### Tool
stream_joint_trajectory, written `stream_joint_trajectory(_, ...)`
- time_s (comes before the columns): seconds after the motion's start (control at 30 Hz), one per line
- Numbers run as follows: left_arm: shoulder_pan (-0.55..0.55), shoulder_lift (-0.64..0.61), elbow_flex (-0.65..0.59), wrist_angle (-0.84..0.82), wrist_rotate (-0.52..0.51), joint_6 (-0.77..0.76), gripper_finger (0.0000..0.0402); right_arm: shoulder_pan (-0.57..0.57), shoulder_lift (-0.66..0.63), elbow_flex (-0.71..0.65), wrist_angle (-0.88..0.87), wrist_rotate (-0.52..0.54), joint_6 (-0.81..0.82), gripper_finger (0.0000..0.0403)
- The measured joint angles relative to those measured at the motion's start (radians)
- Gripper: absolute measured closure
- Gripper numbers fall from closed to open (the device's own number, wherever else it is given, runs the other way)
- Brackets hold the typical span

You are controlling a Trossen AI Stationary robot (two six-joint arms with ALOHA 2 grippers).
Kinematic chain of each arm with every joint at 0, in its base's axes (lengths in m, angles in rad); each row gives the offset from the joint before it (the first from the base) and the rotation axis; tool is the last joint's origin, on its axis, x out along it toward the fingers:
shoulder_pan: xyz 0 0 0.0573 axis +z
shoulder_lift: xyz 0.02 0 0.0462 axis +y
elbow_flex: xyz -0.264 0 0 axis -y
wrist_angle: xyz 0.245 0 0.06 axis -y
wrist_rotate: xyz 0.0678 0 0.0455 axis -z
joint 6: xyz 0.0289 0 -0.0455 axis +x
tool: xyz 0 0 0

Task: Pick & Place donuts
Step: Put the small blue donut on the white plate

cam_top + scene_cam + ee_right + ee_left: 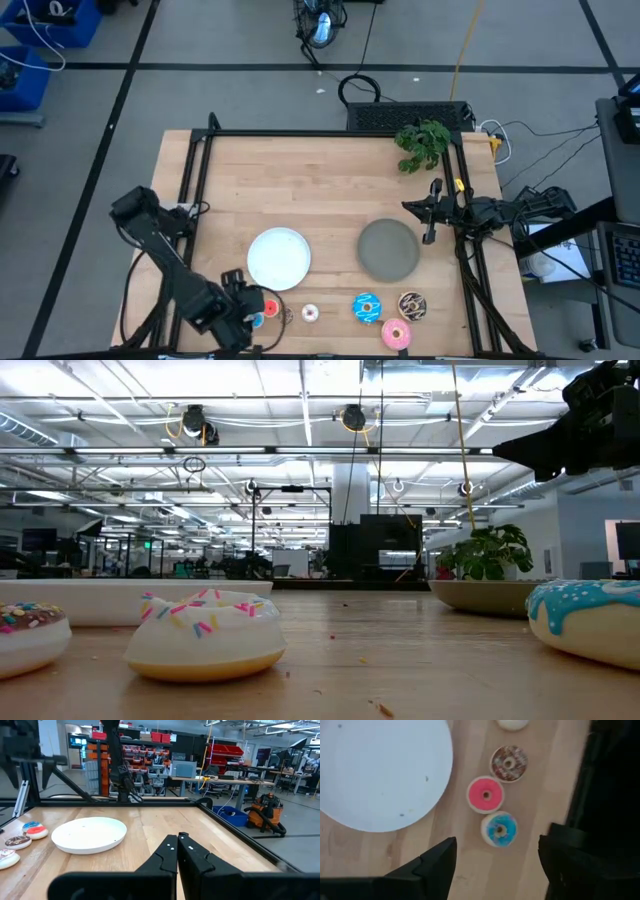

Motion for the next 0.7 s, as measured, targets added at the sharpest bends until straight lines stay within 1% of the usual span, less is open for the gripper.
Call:
stream_joint_trajectory(0.13,0.034,0.055,0.0,0.004,0.088,-0.035,0.0121,0.0,0.0,0.0,0.0,0.0,0.0,0.0403)
stream_joint_trajectory(0.23,0.041,0.09,0.0,0.026,0.135,-0.015,0.0121,0.0,0.0,0.0,0.0,0.0,0.0,0.0403)
stream_joint_trajectory(0.47,0.031,0.142,0.0,0.167,0.128,0.057,0.0113,0.0,0.0,0.0,0.0,0.0,0.0,0.0403)
stream_joint_trajectory(0.6,0.031,0.172,-0.001,0.141,0.134,0.008,0.01,0.0,0.0,0.0,0.0,0.0,0.0,0.0403)
stream_joint_trajectory(0.7,0.027,0.174,-0.001,0.142,0.13,-0.026,0.0083,0.0,0.0,0.0,0.0,0.0,0.0,0.0403)
